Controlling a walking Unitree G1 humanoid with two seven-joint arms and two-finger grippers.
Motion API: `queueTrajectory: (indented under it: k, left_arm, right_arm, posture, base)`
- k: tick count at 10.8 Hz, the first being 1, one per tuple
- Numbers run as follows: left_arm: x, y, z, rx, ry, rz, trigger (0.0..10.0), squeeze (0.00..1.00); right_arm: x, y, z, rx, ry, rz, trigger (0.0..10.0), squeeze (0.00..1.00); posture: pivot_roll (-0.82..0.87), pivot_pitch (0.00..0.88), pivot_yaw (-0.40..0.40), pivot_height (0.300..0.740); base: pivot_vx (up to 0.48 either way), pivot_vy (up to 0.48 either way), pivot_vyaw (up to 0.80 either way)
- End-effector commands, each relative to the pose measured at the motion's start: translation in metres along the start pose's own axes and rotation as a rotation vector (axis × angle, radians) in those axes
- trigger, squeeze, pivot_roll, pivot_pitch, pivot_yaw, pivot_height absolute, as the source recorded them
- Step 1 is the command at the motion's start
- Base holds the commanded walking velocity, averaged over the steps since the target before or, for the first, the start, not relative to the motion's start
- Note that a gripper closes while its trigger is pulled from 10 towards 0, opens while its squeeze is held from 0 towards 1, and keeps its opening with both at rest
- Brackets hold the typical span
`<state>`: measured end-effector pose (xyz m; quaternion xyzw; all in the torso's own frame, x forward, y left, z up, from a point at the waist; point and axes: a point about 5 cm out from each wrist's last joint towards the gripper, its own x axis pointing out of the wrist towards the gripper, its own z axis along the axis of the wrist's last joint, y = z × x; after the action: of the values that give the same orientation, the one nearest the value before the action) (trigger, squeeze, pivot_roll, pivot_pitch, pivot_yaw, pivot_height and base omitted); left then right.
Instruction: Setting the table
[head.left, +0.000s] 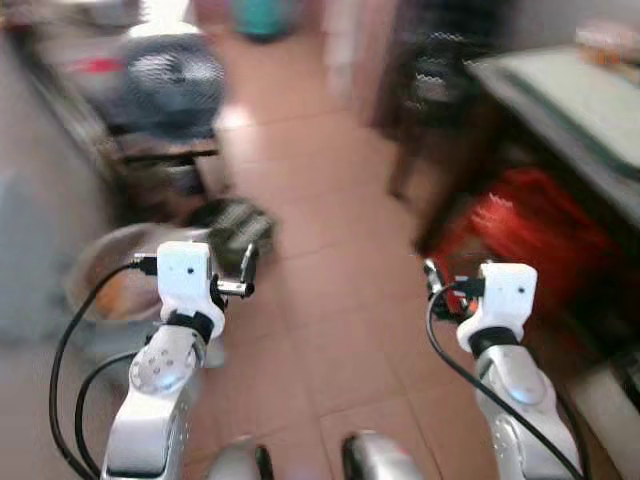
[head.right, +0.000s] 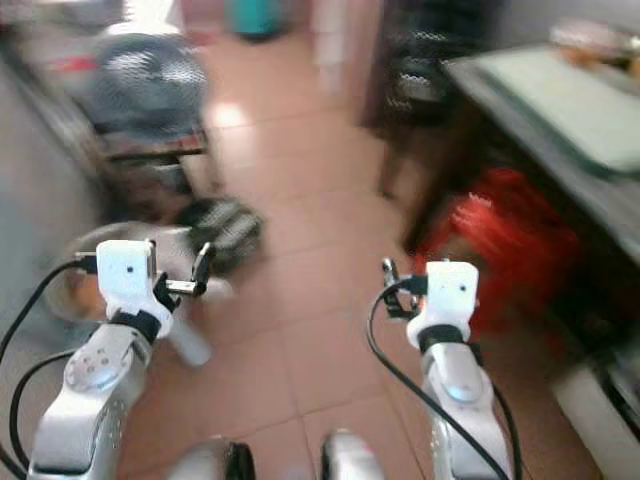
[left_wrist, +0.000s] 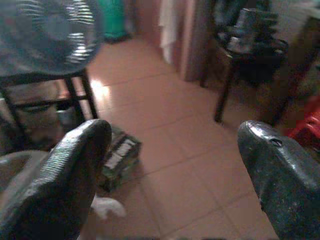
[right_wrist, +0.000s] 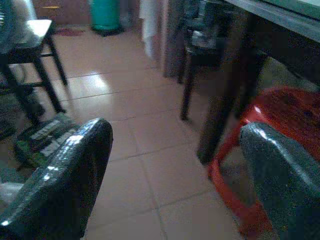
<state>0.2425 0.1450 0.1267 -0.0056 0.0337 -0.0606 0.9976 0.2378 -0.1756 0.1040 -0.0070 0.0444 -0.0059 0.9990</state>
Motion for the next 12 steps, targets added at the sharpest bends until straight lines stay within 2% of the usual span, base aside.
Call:
queueTrajectory:
  k: [1, 4, 11, 12]
  left_arm:
    - [-0.0027, 0.0022, -0.0006, -0.009, 0.003, -0.006, 10.0, 0.0]
    - [-0.002, 0.0072, -0.0028, -0.016, 0.017, 0.021, 10.0, 0.0]
    - [-0.0004, 0.0047, -0.0017, -0.028, 0.012, 0.015, 10.0, 0.0]
    - [0.0018, 0.003, -0.0002, -0.032, 0.002, 0.009, 10.0, 0.0]
  right_arm:
    - [0.0014, 0.0018, 0.0041, 0.004, -0.012, 0.007, 10.0, 0.0]
    - [0.0013, 0.0018, 0.0045, -0.001, -0.014, 0.011, 10.0, 0.0]
    - [0.0022, 0.0021, 0.0072, -0.01, -0.025, 0.016, 10.0, 0.0]
    - [0.0032, 0.0017, 0.0079, -0.012, -0.029, 0.013, 10.0, 0.0]
  posture:
    - [-0.04, 0.114, 0.02, 0.74]
    - [-0.04, 0.11, 0.016, 0.74]
    - [-0.04, 0.111, 0.013, 0.74]
    - [-0.04, 0.113, 0.012, 0.74]
  base:
    - [0.0, 0.0, -0.8]
    - [0.0, 0.0, -0.8]
    - [0.0, 0.046, -0.8]
    - [0.0, 0.42, -0.8]
